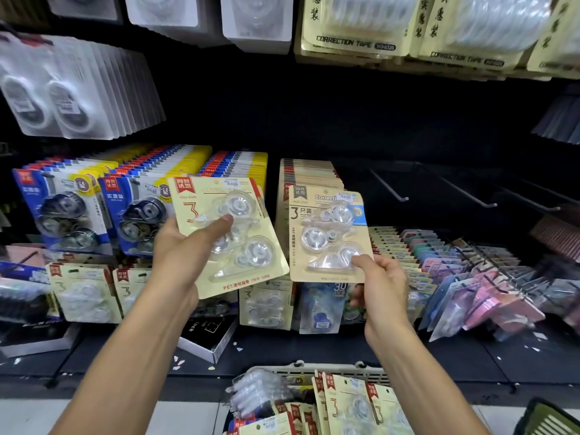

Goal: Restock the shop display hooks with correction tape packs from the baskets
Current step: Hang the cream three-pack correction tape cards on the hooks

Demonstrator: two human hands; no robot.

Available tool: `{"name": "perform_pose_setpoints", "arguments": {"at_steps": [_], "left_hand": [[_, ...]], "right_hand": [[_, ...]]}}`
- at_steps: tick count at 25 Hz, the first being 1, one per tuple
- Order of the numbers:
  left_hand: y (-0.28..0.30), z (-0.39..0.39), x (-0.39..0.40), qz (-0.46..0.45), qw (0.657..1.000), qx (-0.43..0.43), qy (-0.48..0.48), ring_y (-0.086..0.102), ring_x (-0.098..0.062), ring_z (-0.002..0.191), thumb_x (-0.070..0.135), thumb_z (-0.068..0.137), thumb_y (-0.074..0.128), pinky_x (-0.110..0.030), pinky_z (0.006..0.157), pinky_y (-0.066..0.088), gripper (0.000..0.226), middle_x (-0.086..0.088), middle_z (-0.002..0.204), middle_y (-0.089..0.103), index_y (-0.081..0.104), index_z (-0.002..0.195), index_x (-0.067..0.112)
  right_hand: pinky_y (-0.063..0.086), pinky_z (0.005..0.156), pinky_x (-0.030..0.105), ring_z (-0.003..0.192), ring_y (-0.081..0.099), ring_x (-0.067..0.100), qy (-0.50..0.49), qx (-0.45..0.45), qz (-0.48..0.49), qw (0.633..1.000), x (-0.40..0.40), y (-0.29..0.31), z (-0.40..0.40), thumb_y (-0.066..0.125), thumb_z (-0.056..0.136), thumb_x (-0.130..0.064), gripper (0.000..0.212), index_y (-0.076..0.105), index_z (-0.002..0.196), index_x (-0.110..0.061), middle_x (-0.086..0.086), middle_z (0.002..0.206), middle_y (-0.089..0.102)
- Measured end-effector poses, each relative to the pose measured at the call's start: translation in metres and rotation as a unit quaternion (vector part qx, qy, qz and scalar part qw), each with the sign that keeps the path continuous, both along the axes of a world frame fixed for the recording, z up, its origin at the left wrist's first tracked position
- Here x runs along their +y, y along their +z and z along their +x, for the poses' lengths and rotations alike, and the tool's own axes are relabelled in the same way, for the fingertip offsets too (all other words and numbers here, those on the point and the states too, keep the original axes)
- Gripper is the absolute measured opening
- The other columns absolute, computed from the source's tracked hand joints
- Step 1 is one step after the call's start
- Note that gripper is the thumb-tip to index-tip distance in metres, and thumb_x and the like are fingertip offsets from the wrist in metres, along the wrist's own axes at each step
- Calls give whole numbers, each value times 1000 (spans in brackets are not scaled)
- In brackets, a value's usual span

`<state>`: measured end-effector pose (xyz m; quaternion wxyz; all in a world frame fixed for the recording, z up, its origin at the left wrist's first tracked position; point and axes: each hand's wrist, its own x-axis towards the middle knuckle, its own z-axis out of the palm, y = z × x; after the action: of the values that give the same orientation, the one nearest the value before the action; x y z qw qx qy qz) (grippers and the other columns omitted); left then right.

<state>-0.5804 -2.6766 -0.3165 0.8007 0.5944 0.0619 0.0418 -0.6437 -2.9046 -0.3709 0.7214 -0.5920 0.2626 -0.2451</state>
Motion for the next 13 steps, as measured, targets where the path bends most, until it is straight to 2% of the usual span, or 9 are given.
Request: {"name": "perform_pose_setpoints", "arguments": {"at_steps": [3,6,9,13], "left_hand": [[4,2,8,-24,1000,10,-1,75,-26,97,14,85,81,-56,90,59,31,1,106,78,69,113,23],[4,1,8,-12,1000,7,-8,74,-26,101,15,84,81,-55,93,57,34,3,107,78,70,116,23],[3,0,4,-10,1000,6,-18,73,-27,103,16,83,83,-55,96,55,38,2,107,78,70,118,21],[2,-1,1,-15,1000,2,-27,74,-27,101,14,84,81,-55,96,56,36,1,106,79,70,118,20]], "right_hand": [[36,50,27,55,48,13,2,-1,-31,1000,1,0,-1,70,86,-19,23,59,106,-19,11,97,71],[40,53,27,57,56,12,17,-6,-68,998,-1,-1,0,71,86,-20,19,61,101,-24,6,92,72],[51,69,38,75,65,21,15,12,-93,995,2,-8,3,74,79,-32,21,61,96,-32,1,97,72],[54,80,46,87,66,24,-14,29,-99,995,8,-14,4,71,73,-43,30,56,98,-37,-1,102,70]]}}
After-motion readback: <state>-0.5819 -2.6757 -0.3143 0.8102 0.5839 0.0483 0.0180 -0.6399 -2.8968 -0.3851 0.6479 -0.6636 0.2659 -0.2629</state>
